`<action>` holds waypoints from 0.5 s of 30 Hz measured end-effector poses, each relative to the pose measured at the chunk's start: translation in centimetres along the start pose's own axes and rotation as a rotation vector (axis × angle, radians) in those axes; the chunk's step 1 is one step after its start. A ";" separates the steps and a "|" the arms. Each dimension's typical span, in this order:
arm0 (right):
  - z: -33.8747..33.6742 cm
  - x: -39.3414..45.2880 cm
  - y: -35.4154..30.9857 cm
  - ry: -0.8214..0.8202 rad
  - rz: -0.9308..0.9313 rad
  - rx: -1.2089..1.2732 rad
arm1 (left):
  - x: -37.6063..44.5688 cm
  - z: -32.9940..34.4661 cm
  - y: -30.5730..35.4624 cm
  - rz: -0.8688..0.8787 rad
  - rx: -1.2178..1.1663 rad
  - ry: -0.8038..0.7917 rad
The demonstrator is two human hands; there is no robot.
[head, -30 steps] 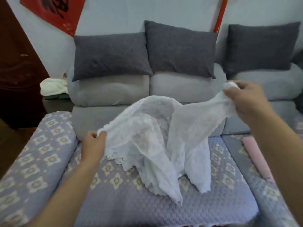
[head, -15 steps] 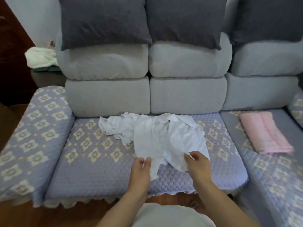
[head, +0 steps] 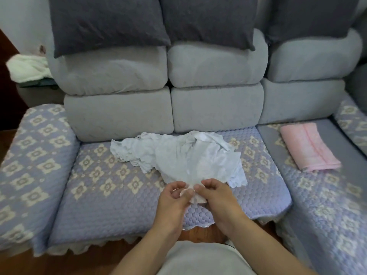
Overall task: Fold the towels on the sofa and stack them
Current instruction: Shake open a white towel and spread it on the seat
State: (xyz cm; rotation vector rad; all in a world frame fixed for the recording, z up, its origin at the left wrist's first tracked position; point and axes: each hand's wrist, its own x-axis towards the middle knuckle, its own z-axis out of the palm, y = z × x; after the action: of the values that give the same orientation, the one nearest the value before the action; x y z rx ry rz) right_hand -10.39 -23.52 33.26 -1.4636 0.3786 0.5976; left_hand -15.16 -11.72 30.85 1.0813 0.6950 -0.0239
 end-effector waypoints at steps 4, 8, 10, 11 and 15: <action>-0.5 -0.4 0.2 -0.003 0.055 0.040 | 0.5 -0.1 -0.1 -0.157 -0.230 0.076; -0.9 -0.6 0.3 0.044 0.013 -0.310 | 0.3 0.1 0.2 -0.209 -0.285 0.211; -0.8 -0.7 0.2 0.024 -0.016 -0.429 | 0.0 0.1 0.2 -0.141 -0.199 0.226; -0.6 -0.8 0.1 0.013 -0.025 -0.478 | -0.2 0.0 0.1 -0.078 -0.115 0.208; -0.1 -1.0 -0.1 -0.074 -0.023 -0.395 | -0.9 -0.4 0.2 0.190 0.298 0.078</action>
State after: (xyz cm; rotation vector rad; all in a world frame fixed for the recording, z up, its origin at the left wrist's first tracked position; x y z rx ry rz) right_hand -11.13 -23.76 33.92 -1.8139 0.1901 0.7345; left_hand -15.98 -11.55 31.39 1.4376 0.6688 0.0805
